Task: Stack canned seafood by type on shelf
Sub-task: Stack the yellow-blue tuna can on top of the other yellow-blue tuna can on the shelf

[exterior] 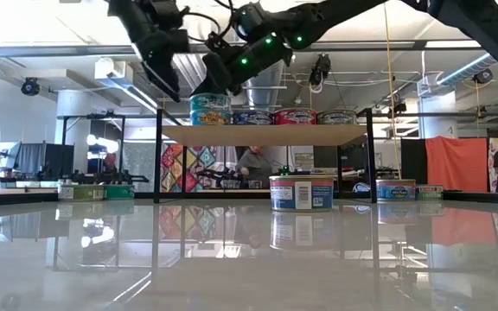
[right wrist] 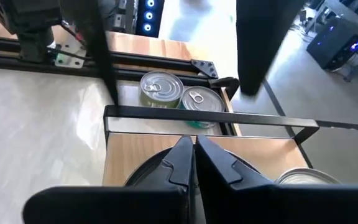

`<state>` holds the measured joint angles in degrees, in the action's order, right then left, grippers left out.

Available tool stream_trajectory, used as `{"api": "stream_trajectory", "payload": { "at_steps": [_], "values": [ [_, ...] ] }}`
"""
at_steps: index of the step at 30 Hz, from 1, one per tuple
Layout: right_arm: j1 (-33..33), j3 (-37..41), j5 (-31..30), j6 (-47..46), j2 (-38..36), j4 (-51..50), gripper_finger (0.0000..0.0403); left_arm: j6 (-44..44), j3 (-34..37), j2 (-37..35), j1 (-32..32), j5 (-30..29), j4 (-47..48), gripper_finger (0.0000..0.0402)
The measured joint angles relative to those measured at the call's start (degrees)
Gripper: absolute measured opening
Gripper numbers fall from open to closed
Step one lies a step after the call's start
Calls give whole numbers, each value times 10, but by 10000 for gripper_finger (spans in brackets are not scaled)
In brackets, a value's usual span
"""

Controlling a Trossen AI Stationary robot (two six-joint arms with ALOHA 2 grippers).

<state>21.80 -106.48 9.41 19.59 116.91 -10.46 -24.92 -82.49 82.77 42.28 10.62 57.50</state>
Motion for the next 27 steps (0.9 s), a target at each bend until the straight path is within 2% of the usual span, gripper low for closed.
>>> {"api": "stream_trajectory", "payload": {
  "at_steps": [3, 11, 16, 21, 23, 27],
  "values": [
    [0, 2, -2, 16, -12, -6, 13, 57, 41, -38, -3, -62, -6, 387],
    [0, 4, -1, 88, -88, -29, 13, 219, 214, -147, -5, -232, -86, 378],
    [-1, 8, -1, 105, -136, -57, 13, 317, 269, -152, -5, -312, -90, 342],
    [-1, 16, 0, 105, -179, -112, 13, 425, 320, -152, -4, -425, -129, 290],
    [-1, 26, 0, 105, -190, -141, 13, 437, 350, -154, -1, -435, -170, 268],
    [-1, 55, 0, 105, -208, -161, 13, 419, 403, -154, 13, -379, -284, 220]
  ]
}}
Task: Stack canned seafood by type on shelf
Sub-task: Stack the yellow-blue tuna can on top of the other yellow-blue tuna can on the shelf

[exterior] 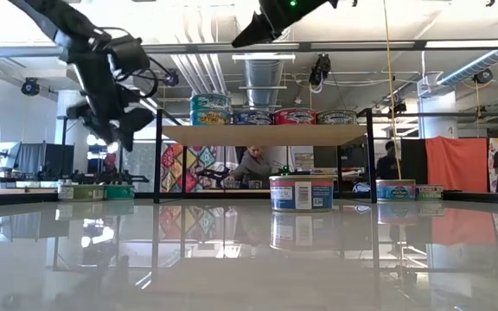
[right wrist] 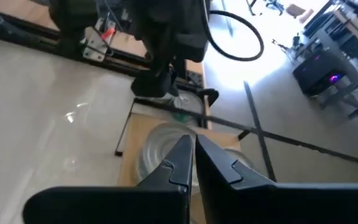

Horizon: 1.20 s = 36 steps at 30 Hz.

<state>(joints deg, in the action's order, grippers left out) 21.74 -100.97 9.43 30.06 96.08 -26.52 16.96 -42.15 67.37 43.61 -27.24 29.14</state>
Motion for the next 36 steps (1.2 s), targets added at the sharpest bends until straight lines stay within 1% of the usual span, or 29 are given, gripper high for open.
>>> {"api": "stream_trajectory", "payload": {
  "at_steps": [4, 6, 10, 13, 16, 19, 21, 22, 24, 27, 31, 33, 35, 36],
  "values": [
    [0, 13, 0, -5, -5, -10, 13, -13, 22, -1, 53, 91, -81, 165],
    [0, 16, 0, -9, -4, -20, 13, 2, 26, -1, 88, 117, -99, 139],
    [0, 30, 0, -14, -4, -22, 13, 51, 38, 3, 144, 125, -138, 91],
    [0, 39, 0, -18, -3, -21, 13, 65, 53, 9, 144, 150, -192, 64],
    [0, 43, 0, -21, -3, -18, 13, 68, 58, 25, 144, 141, -201, 43],
    [0, 44, 0, -26, -3, -14, 13, 93, 43, 55, 145, 105, -198, 29],
    [0, 44, 0, -33, -3, -9, 13, 111, 35, 81, 144, 103, -233, 20],
    [0, 44, 0, -38, -3, -8, 13, 121, 34, 94, 144, 110, -260, 16],
    [0, 44, 0, -53, -3, -12, 13, 171, 27, 116, 144, 132, -296, 9],
    [0, 44, 0, -66, -3, -26, 13, 260, -2, 148, 145, 172, -300, 6],
    [0, 44, 0, -74, -3, -32, 13, 332, -47, 187, 146, 181, -268, 6],
    [0, 44, 0, -77, -3, -32, 13, 335, -76, 207, 146, 209, -243, 7],
    [0, 44, 0, -77, -3, -30, 13, 290, -102, 231, 148, 241, -240, 7],
    [0, 44, 0, -78, -3, -26, 13, 280, -116, 242, 148, 242, -237, 7]
  ]
}}
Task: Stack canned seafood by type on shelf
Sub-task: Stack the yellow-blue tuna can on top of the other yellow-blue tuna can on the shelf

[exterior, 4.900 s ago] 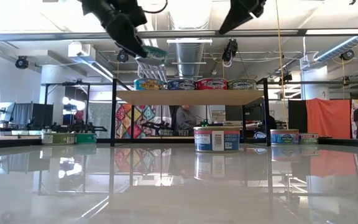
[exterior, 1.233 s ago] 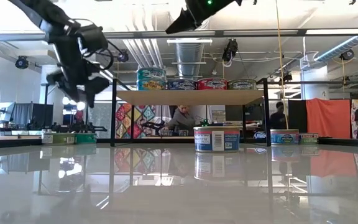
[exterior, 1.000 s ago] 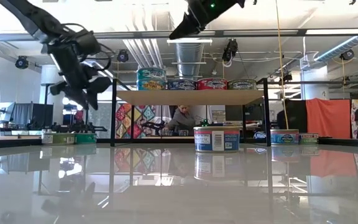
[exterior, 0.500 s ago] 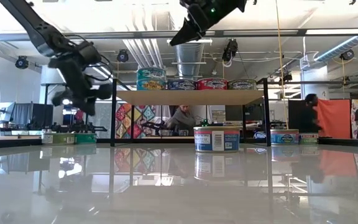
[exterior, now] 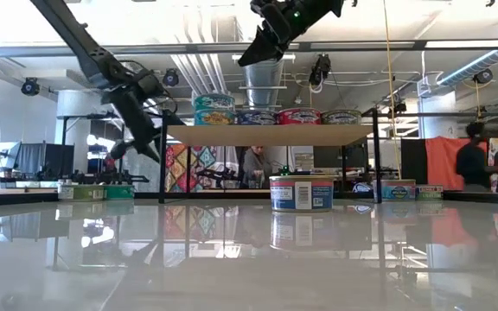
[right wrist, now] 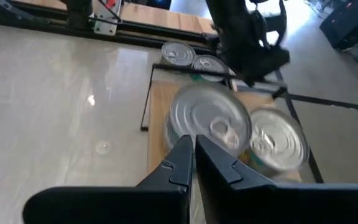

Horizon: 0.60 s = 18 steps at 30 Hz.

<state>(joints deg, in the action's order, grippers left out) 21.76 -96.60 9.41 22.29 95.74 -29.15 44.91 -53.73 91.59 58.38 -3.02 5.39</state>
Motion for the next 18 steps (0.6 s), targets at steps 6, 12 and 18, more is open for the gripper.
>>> {"api": "stream_trajectory", "payload": {
  "at_steps": [6, 12, 18],
  "values": [
    [-1, 0, 0, -23, 0, 3, 13, 164, -57, 39, -2, -129, 124, 7],
    [-1, 0, 0, -29, 0, -6, 13, 356, -41, 39, -16, -216, 198, 7],
    [-1, 0, 0, -38, 0, -6, 13, 470, -11, 38, -22, -266, 219, 7]
  ]
}}
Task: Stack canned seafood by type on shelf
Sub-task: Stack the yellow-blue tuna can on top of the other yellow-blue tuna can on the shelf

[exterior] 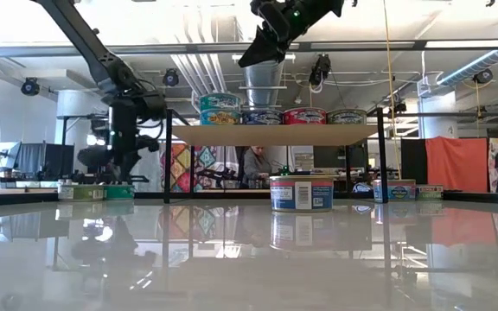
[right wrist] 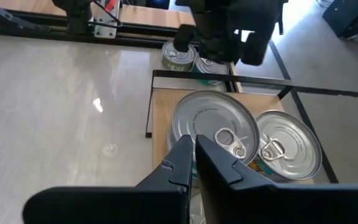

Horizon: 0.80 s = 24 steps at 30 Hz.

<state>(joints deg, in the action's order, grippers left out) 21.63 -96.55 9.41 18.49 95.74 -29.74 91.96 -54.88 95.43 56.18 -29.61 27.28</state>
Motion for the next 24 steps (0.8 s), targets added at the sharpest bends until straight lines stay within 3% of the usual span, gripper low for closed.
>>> {"api": "stream_trajectory", "payload": {
  "at_steps": [13, 24],
  "values": [
    [-30, -35, -4, -5, -19, 1, 13, 68, 49, -9, -56, 1, 17, 6],
    [-140, -36, -20, -29, -63, -14, 13, 168, 132, -69, -228, -4, 76, 6]
  ]
}}
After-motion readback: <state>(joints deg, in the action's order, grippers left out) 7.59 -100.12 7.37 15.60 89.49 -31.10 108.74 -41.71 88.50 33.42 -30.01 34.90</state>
